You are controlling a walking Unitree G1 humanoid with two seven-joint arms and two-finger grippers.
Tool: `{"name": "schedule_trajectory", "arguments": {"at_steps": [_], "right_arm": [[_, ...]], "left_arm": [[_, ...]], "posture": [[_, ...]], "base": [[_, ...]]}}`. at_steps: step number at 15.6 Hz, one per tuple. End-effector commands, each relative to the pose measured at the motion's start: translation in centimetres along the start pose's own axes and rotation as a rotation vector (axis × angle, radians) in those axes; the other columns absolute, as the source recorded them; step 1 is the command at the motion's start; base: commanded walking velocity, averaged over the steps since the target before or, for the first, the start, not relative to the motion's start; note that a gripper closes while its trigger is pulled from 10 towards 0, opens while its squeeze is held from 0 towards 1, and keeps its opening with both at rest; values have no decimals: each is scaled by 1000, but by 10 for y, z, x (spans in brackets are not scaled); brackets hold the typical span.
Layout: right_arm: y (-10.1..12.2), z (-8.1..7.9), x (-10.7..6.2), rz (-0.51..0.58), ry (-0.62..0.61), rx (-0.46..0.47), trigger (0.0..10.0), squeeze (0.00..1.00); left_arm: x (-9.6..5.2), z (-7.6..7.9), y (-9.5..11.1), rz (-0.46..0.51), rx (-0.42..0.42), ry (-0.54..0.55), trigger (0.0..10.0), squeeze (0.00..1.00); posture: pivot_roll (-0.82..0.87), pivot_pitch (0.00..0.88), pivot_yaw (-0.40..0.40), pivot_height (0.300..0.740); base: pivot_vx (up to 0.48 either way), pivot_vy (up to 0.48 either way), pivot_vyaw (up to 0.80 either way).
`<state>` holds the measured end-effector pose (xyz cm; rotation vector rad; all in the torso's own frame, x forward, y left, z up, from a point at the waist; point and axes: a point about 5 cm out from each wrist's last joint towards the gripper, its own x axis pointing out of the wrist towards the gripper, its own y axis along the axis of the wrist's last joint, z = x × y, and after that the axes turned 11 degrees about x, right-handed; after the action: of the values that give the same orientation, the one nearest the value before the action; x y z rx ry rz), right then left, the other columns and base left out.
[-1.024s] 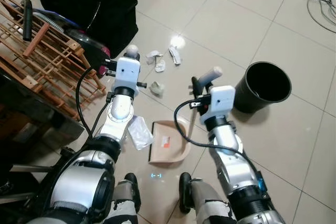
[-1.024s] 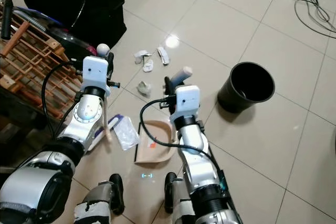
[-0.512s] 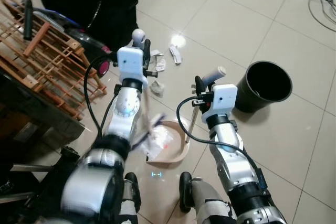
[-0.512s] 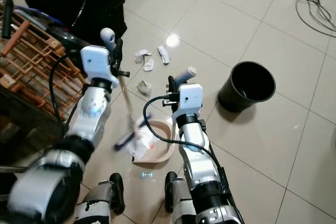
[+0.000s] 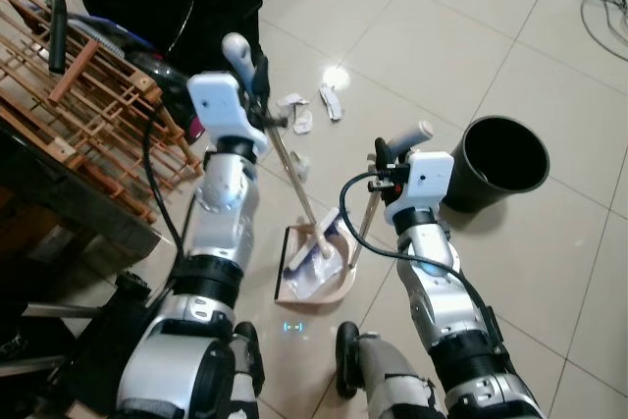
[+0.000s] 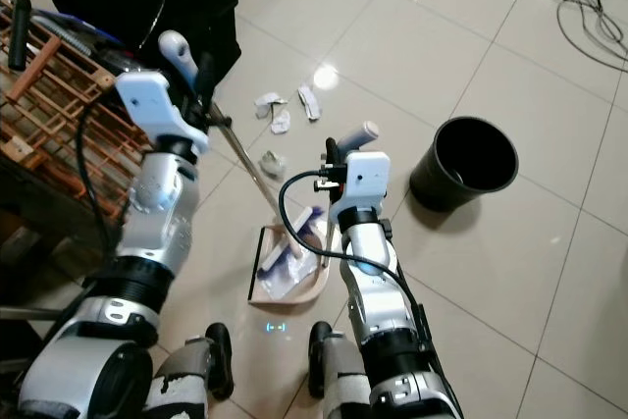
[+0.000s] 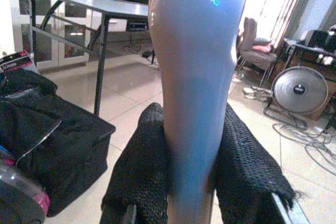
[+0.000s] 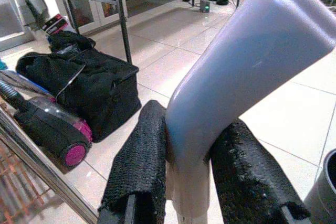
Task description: Sweep floor
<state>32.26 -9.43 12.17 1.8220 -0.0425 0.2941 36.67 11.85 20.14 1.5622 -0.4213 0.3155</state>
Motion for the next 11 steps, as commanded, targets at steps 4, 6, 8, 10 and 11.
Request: {"name": "schedule_trajectory", "arguments": {"at_steps": [4, 6, 8, 10, 11], "right_arm": [[-15, 16, -5, -75, -33, 7, 10000, 0], [-11, 23, -1, -62, -50, 21, 10000, 0], [-8, 31, -1, -48, -68, 29, 10000, 0], [-6, 34, 1, -47, -82, 30, 10000, 0], [3, 36, 2, -22, -88, 43, 10000, 0]], "left_arm": [[26, -39, 38, 99, 79, 7, 10000, 0], [41, -63, 61, 138, 113, 16, 10000, 0], [50, -76, 74, 150, 161, 0, 10000, 0], [51, -77, 66, 99, 202, -40, 10000, 0], [43, -79, 51, 21, 252, -73, 10000, 0]], "posture": [[63, 237, -46, 740], [72, 199, -44, 740], [79, 160, -42, 740], [74, 125, -39, 740], [59, 106, -38, 740]], "base": [[0, 0, 0], [0, 0, 0], [0, 0, 0], [0, 0, 0], [0, 0, 0]]}}
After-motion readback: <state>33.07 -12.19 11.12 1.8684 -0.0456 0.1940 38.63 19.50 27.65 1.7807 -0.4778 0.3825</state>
